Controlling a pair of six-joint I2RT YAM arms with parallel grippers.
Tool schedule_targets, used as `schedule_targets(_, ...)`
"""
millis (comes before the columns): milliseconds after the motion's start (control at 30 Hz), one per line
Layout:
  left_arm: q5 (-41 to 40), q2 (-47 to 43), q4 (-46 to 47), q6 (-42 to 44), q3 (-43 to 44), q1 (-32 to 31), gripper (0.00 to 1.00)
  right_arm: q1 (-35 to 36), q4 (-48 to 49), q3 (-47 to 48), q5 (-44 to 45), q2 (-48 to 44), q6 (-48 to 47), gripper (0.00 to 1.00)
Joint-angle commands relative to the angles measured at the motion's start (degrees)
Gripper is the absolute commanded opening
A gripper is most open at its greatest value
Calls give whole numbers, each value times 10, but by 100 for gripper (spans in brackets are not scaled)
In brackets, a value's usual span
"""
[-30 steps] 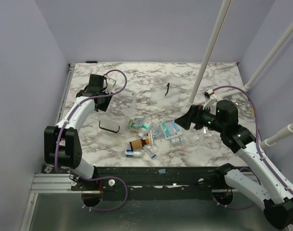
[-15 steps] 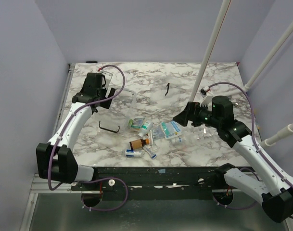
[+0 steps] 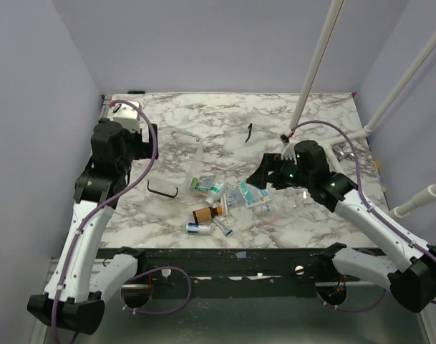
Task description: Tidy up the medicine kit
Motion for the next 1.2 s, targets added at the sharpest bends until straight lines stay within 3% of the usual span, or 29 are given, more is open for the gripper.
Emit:
schedule_targets(0,90,-52,23,-65,-35,-2,98,65,18,29,78,37,24,89)
schedule_targets(233,239,-139,56,-111,-101,-2,99,134,52,33,137,105,64,84)
schedule_targets(500,322,-196,86,-151,-182,-2,98,185,79,54,200,181,106,75)
schedule_targets(833,294,-264,116,-159,-263,-10,98,189,138,42,249,263,212,64)
schedule_targets(1167,263,-278,99,-151,-263,-60,98,189,191,57,241,339,298,59)
